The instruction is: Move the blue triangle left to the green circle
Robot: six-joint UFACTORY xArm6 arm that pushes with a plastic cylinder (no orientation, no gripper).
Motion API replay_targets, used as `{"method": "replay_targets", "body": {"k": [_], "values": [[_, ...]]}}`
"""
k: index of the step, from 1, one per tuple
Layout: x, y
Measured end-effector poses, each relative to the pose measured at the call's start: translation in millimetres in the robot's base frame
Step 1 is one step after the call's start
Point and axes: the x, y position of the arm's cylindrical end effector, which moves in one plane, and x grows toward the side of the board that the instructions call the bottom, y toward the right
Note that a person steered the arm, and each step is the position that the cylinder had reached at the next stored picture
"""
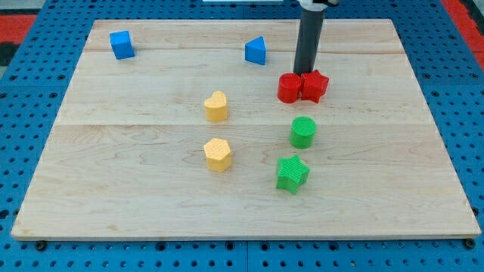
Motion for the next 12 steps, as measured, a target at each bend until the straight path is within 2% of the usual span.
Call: {"method": "replay_targets", "body": {"k": [1,2,3,4,5,7,8,9,10,11,12], "values": [[-49.9,-9.9],[-69.0,-81.0],[-74.6,-117.4],[-31.8,-104.2],[-17.2,-132.4],[-28.6,-160.7],[-13.4,-121.8],[26.7,-117.8],[21.4,-153.4],[55.5,-159.9],[63.0,-94.0]]}}
